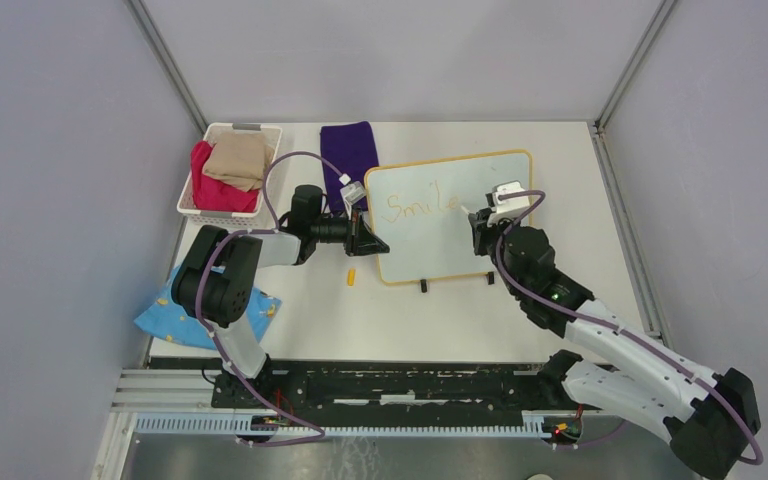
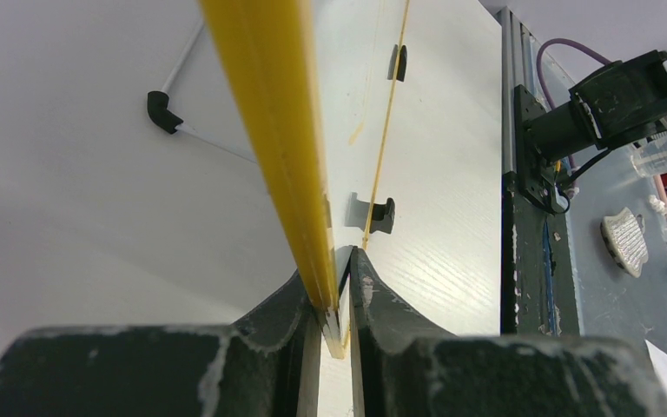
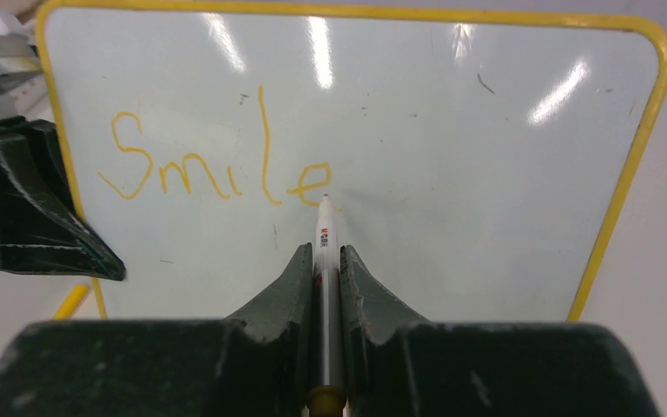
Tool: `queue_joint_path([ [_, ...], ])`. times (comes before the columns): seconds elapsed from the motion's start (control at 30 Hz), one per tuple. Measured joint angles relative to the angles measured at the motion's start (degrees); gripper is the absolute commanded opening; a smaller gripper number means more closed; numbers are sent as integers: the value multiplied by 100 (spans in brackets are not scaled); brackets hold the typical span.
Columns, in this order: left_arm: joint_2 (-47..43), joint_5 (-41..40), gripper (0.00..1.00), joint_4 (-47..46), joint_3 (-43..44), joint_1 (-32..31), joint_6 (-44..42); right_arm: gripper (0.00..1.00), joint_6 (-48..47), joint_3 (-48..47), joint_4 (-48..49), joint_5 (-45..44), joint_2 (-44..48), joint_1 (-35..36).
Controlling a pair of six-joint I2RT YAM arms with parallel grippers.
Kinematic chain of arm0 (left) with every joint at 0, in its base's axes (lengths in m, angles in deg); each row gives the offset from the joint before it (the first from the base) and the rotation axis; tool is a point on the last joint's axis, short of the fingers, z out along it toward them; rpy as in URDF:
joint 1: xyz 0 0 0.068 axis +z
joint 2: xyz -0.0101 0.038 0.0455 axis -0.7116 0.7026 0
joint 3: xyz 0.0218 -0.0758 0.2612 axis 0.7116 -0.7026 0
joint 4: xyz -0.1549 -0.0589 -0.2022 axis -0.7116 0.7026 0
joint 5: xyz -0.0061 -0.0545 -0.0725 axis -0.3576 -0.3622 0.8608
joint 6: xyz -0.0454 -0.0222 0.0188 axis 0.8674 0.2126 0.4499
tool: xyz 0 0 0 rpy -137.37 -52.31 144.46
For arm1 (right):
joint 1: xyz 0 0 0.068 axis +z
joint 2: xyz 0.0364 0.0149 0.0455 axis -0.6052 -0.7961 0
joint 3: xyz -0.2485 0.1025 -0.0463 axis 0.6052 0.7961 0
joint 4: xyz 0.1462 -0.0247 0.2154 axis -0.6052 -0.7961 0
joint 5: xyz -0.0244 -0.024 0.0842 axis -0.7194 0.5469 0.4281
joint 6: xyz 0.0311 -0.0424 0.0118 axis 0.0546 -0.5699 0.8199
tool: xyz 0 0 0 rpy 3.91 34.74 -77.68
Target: Write a sentence on the whiteboard
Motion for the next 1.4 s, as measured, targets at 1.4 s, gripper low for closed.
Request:
queue_joint_path([
  [1.4, 0, -28, 2, 42, 2, -26, -15, 0, -188, -638, 702, 374, -1130, 479],
])
